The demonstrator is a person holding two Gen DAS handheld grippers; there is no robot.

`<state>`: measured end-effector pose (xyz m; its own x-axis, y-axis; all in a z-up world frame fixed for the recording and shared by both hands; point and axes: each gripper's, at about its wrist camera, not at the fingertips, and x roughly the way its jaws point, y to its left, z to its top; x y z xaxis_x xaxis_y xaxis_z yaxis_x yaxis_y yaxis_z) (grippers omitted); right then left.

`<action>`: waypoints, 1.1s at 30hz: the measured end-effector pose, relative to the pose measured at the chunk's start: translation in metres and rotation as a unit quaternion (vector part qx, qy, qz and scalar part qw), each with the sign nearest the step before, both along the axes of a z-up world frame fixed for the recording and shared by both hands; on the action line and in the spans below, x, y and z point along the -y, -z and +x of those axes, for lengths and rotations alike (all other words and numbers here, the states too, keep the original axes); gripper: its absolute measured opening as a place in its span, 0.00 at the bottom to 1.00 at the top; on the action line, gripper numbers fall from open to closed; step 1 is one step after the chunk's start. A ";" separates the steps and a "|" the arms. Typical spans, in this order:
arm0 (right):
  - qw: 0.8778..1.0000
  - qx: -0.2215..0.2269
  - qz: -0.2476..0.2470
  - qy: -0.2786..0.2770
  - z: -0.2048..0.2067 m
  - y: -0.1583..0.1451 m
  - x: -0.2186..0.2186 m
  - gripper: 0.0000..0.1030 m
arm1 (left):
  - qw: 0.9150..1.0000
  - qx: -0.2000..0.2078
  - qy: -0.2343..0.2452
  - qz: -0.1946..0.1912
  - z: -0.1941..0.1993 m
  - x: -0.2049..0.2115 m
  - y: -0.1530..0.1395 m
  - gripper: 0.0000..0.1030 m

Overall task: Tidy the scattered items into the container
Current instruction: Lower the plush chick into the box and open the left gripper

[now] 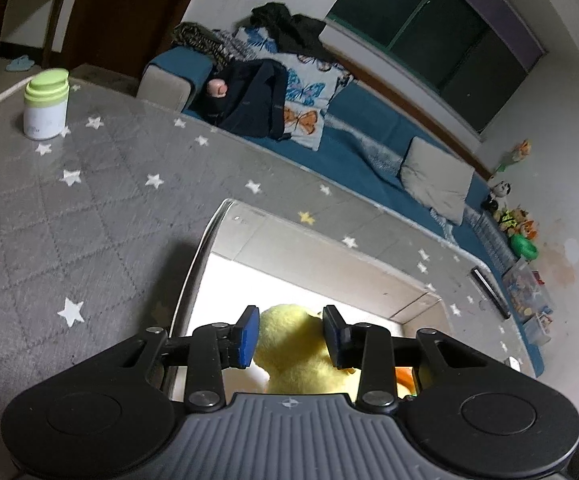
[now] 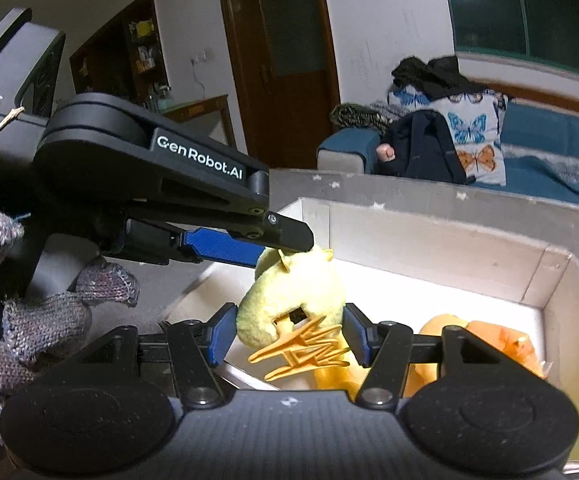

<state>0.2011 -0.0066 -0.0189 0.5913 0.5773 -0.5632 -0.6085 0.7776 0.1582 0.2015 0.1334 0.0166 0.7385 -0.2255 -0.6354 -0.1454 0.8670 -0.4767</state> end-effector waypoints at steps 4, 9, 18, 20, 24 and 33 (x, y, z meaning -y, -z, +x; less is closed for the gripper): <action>1.000 -0.010 -0.008 0.001 0.005 0.009 -0.005 0.56 | 1.000 -0.009 0.000 0.001 0.004 -0.001 0.009 0.35; 1.000 -0.013 -0.014 -0.002 0.006 0.015 -0.008 0.56 | 1.000 -0.015 -0.004 0.003 0.006 -0.003 0.013 0.37; 1.000 -0.009 -0.015 0.004 0.002 0.013 -0.006 0.56 | 1.000 -0.021 -0.004 0.019 0.001 -0.001 0.014 0.37; 1.000 -0.007 -0.012 0.006 0.001 0.009 -0.003 0.56 | 1.000 -0.019 -0.003 0.023 -0.001 0.000 0.011 0.37; 1.000 0.005 -0.008 0.007 -0.007 0.001 0.002 0.56 | 1.000 -0.012 -0.001 0.026 -0.008 0.003 0.006 0.37; 1.000 0.018 -0.007 0.007 -0.029 -0.011 0.015 0.65 | 0.998 0.009 0.003 0.060 -0.036 0.014 -0.010 0.37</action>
<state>0.1725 -0.0218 -0.0082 0.6193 0.5614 -0.5489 -0.6031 0.7877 0.1253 0.1652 0.1193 0.0268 0.7488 -0.1527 -0.6449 -0.1329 0.9187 -0.3719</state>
